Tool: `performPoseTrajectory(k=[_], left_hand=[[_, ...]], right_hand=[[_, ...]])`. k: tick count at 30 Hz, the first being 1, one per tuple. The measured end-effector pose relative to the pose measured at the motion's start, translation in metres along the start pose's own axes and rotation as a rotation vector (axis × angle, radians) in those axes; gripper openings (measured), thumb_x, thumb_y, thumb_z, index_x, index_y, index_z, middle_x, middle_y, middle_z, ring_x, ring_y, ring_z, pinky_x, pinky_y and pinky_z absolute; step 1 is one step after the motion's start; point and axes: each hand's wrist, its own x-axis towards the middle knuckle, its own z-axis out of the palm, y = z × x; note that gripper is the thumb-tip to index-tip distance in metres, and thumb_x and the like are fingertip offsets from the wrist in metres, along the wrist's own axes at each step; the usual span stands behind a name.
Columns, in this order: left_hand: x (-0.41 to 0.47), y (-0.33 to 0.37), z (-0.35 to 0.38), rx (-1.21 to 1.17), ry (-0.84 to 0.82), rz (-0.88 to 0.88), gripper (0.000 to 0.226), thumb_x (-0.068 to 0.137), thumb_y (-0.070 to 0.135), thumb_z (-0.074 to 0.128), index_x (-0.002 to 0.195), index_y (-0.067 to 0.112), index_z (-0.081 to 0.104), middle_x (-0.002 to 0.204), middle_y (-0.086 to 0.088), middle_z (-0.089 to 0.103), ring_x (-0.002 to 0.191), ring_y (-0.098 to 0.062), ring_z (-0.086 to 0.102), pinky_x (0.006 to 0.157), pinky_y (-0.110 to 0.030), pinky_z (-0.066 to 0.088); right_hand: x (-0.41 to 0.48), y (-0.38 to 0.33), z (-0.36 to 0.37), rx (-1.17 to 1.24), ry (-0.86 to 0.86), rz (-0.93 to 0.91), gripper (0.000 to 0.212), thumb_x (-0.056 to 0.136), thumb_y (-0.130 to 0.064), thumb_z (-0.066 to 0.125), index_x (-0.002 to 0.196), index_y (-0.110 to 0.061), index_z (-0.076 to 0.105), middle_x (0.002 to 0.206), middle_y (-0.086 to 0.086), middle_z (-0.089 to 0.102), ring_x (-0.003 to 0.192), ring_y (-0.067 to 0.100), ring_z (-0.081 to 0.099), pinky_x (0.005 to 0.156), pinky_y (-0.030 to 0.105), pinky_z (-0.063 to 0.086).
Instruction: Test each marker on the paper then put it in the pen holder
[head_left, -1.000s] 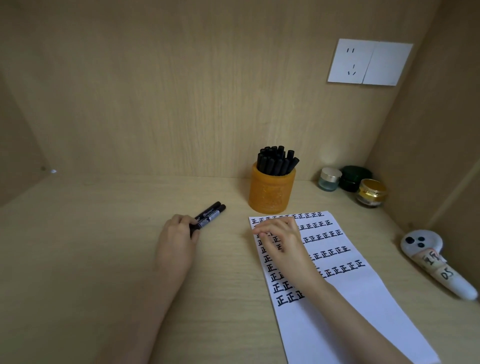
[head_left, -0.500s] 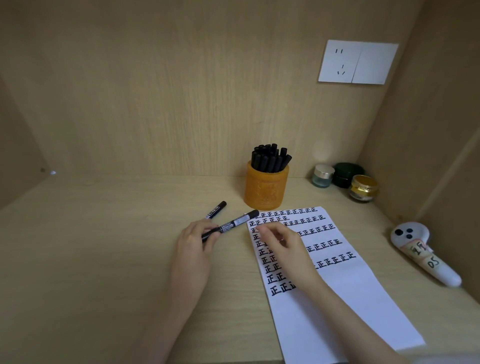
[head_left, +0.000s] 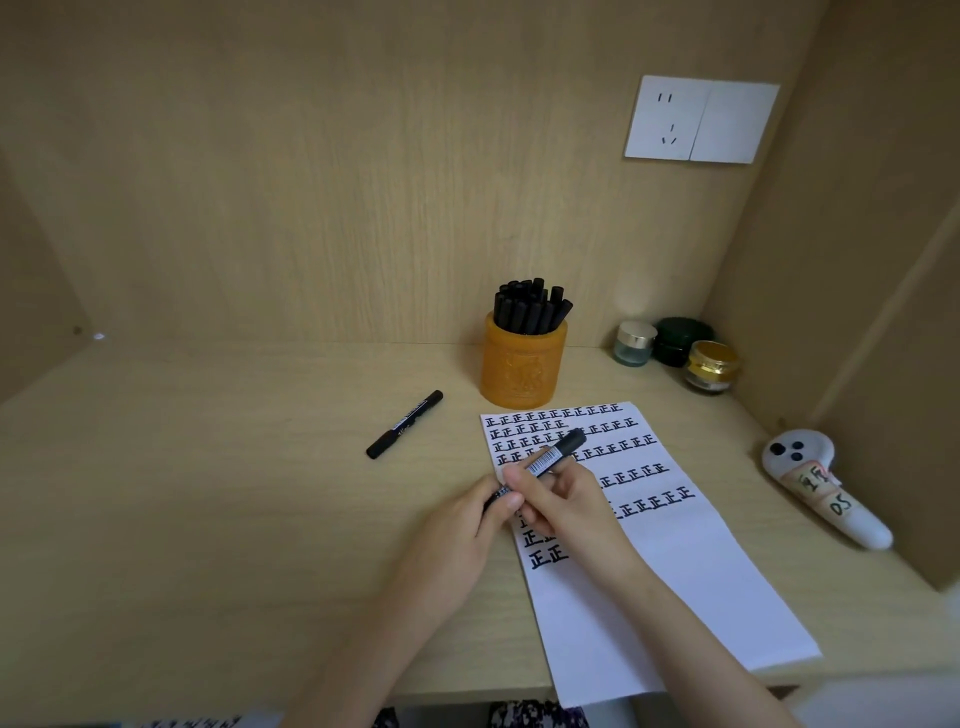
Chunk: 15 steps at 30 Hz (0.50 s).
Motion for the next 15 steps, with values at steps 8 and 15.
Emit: performPoseTrajectory(k=[8, 15], left_hand=[[-0.005, 0.005, -0.001, -0.336, -0.162, -0.138, 0.029, 0.095, 0.028, 0.049, 0.067, 0.023, 0.053, 0.047, 0.013, 0.042, 0.042, 0.001, 0.034, 0.045, -0.011, 0.029], [-0.008, 0.01, -0.007, -0.478, -0.241, -0.129, 0.025, 0.09, 0.034, 0.051, 0.075, 0.014, 0.053, 0.045, 0.01, 0.033, 0.036, -0.004, 0.023, 0.035, -0.014, 0.018]], right_hand=[[-0.015, -0.001, -0.008, -0.022, -0.101, -0.013, 0.022, 0.094, -0.022, 0.056, 0.081, -0.004, 0.053, 0.054, 0.004, 0.05, 0.046, 0.008, 0.042, 0.047, 0.015, 0.035], [-0.021, -0.007, -0.007, -0.005, -0.12, -0.042, 0.02, 0.092, -0.026, 0.057, 0.078, -0.011, 0.055, 0.053, -0.001, 0.052, 0.048, 0.008, 0.043, 0.048, 0.015, 0.036]])
